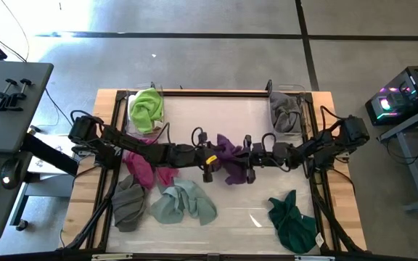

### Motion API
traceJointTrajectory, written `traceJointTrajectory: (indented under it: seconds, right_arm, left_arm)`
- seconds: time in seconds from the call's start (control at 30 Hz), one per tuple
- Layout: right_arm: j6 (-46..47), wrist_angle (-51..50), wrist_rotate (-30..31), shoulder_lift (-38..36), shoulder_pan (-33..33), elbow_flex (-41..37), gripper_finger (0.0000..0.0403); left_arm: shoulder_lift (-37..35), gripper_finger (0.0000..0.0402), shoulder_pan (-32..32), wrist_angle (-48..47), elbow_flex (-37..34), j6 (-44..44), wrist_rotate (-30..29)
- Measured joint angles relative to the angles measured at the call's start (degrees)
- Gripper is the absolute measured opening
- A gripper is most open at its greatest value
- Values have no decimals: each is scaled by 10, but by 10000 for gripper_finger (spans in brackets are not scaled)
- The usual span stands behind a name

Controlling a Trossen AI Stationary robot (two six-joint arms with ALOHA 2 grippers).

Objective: Sort towels by color in basket
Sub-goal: Put the violet towel into the right transparent bin

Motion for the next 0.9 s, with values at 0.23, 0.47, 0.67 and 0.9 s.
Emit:
traceJointTrajectory:
  seconds: [0.23,0.47,0.67,0.9]
  right_arm:
    - [-21,26,-36,0,0,0,14]
    - [-21,29,-55,0,0,0,14]
    - [-24,28,-59,0,0,0,14]
    - [-23,12,-59,-1,0,0,14]
  left_arm:
    - [0,213,0,24,0,0,16]
    - [0,213,1,33,0,-10,57]
    - [0,212,5,32,0,-9,61]
    - [1,210,17,29,-1,-62,101]
